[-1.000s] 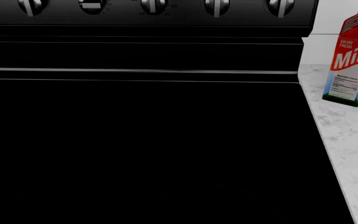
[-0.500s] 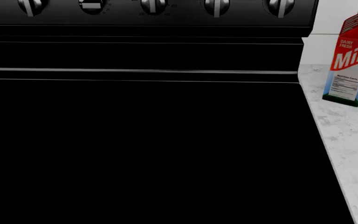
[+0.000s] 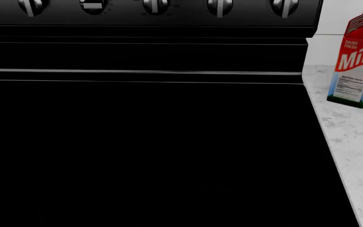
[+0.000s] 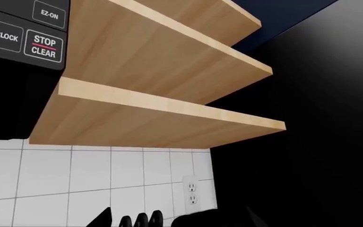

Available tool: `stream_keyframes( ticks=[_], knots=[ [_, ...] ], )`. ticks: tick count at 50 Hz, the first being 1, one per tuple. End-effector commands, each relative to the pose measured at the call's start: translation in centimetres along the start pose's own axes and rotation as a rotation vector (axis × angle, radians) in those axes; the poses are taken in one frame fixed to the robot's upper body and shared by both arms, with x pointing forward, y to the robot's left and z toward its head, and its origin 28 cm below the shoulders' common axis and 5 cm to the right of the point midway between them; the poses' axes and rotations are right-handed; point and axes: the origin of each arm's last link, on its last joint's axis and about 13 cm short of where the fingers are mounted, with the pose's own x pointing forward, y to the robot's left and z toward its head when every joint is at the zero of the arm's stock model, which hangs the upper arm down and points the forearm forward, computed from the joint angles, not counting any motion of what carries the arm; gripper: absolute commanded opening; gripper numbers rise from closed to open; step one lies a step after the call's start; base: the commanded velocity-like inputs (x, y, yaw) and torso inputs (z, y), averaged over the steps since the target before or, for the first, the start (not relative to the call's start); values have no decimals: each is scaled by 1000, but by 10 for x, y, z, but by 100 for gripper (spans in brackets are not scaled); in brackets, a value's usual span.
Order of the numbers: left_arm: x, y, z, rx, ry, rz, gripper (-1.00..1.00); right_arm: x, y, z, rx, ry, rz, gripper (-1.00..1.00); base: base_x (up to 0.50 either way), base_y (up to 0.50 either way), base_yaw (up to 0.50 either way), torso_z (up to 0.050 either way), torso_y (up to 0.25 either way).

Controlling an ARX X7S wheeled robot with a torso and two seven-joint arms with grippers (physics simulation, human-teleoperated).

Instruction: Pick the mushroom from the counter and place it in the microwave.

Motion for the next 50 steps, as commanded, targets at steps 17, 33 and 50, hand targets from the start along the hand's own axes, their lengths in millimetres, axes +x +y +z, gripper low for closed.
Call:
stream_keyframes(
  ticks=[17, 33, 50],
  knots=[
    [0, -9, 1, 7, 8, -31, 100, 1, -3, 1, -11, -22, 1, 100, 0, 0, 0, 0, 0],
    [0, -9, 1, 11, 5, -34, 100, 1, -3, 1, -11, -22, 1, 100, 0, 0, 0, 0, 0],
    [0, -9, 2, 16, 1, -36, 100, 2, -3, 2, -10, -24, 2, 100, 0, 0, 0, 0, 0]
  ],
)
